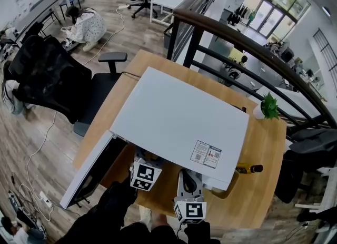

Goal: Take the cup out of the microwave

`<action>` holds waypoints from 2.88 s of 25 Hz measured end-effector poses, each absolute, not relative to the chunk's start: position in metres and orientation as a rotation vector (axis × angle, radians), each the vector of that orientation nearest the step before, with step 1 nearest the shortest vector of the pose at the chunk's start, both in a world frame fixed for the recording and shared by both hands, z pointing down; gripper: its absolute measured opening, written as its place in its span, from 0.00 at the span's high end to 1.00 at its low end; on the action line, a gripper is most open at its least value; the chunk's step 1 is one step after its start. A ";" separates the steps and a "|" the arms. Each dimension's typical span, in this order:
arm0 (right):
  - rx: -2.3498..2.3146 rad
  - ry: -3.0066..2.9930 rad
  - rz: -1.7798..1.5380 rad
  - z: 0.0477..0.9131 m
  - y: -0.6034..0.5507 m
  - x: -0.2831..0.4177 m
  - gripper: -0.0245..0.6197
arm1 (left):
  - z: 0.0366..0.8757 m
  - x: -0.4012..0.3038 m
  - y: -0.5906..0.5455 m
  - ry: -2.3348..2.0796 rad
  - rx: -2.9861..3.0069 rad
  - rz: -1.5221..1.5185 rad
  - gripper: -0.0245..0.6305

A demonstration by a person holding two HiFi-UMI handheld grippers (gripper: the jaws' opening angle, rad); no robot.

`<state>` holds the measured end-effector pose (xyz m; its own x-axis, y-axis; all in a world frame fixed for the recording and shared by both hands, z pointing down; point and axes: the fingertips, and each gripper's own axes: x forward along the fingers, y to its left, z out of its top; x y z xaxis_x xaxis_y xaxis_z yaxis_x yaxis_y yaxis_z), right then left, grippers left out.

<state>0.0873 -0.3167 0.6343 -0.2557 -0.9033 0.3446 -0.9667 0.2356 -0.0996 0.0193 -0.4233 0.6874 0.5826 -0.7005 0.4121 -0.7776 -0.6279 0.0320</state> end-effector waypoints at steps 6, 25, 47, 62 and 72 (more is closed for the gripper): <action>1.773 -2.298 0.427 0.631 -0.312 0.086 0.94 | 0.679 0.014 -0.415 -1.256 2.608 0.533 0.50; 1.804 -2.325 0.341 0.589 -0.264 0.063 0.94 | 0.630 -0.025 -0.343 -1.304 2.628 0.537 0.50; 1.849 -2.398 0.167 0.508 -0.187 0.038 0.94 | 0.528 -0.070 -0.238 -1.408 2.707 0.428 0.50; 1.916 -2.401 0.043 0.460 -0.110 0.032 0.94 | 0.459 -0.107 -0.148 -1.456 2.786 0.324 0.50; 1.916 -2.403 0.017 0.457 -0.071 0.022 0.94 | 0.449 -0.134 -0.098 -1.489 2.779 0.315 0.50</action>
<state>0.0219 -0.0706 0.4571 -0.2212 -0.9733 0.0605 -0.9741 0.2235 0.0337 -0.1337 -0.0975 0.4493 0.5384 -0.8270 0.1618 -0.8217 -0.5578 -0.1167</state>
